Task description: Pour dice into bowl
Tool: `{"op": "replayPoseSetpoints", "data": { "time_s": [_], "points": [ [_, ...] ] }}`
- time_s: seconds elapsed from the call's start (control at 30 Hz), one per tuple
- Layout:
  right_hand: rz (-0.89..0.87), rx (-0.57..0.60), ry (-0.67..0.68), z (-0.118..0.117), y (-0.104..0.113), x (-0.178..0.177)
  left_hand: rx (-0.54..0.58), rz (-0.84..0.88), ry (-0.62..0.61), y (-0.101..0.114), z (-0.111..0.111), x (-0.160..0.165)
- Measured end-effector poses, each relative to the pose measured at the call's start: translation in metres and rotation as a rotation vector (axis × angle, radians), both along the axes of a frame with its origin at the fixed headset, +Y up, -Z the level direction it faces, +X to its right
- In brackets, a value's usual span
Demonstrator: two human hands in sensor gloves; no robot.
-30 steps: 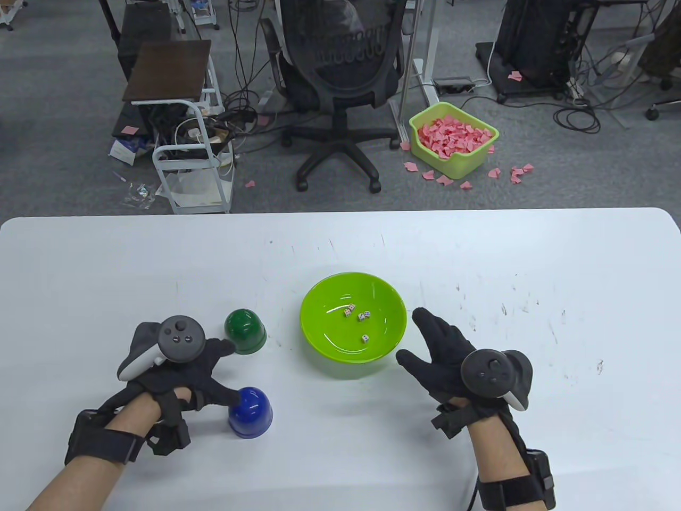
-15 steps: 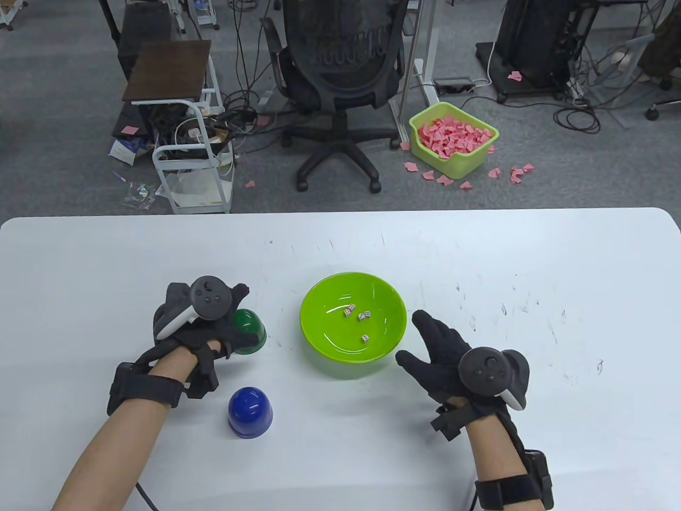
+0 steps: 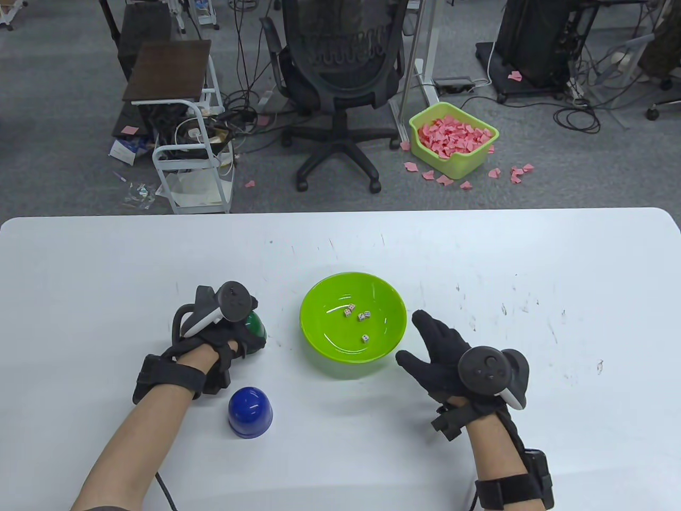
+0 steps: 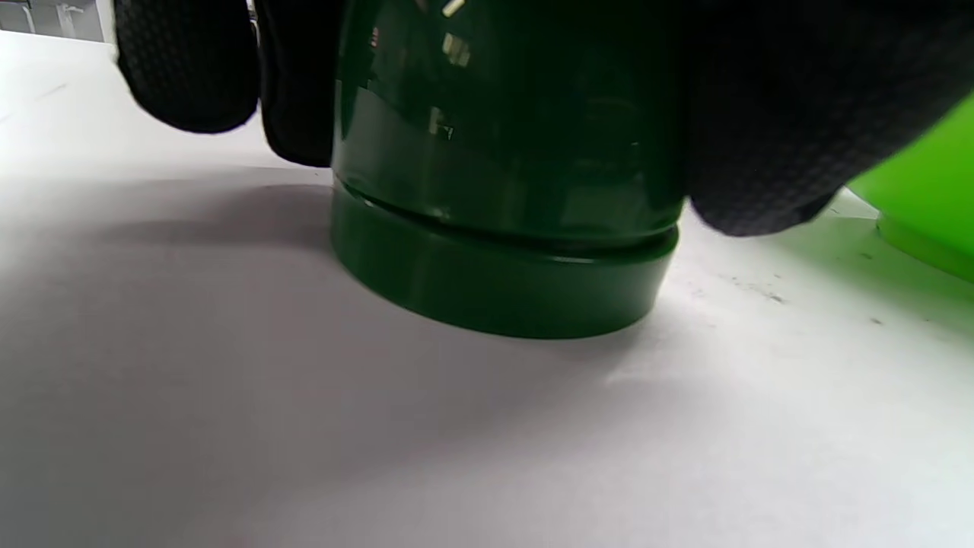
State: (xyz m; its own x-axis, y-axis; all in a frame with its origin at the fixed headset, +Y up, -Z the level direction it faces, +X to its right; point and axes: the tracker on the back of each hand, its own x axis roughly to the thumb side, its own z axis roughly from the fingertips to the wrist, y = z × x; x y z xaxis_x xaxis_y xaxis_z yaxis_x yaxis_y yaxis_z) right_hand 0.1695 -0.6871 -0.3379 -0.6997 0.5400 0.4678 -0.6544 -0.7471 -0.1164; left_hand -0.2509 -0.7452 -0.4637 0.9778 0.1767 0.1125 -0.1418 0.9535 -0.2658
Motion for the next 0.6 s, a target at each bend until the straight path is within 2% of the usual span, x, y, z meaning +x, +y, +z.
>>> {"op": "replayPoseSetpoints", "data": {
  "time_s": [0.13,0.27,0.6],
  "points": [
    [0.004,0.002,0.001,0.0002,-0.0009,-0.0006,0.000,-0.018,0.018,-0.0031,-0.0021,0.0043],
    [0.007,0.000,0.001,0.0003,-0.0018,-0.0012,0.058,-0.081,0.010,-0.0047,-0.0029,0.0076],
    [-0.006,-0.014,-0.002,-0.0004,-0.0059,-0.0027,0.120,-0.082,-0.045,-0.0054,-0.0036,0.0065]
  ]
}}
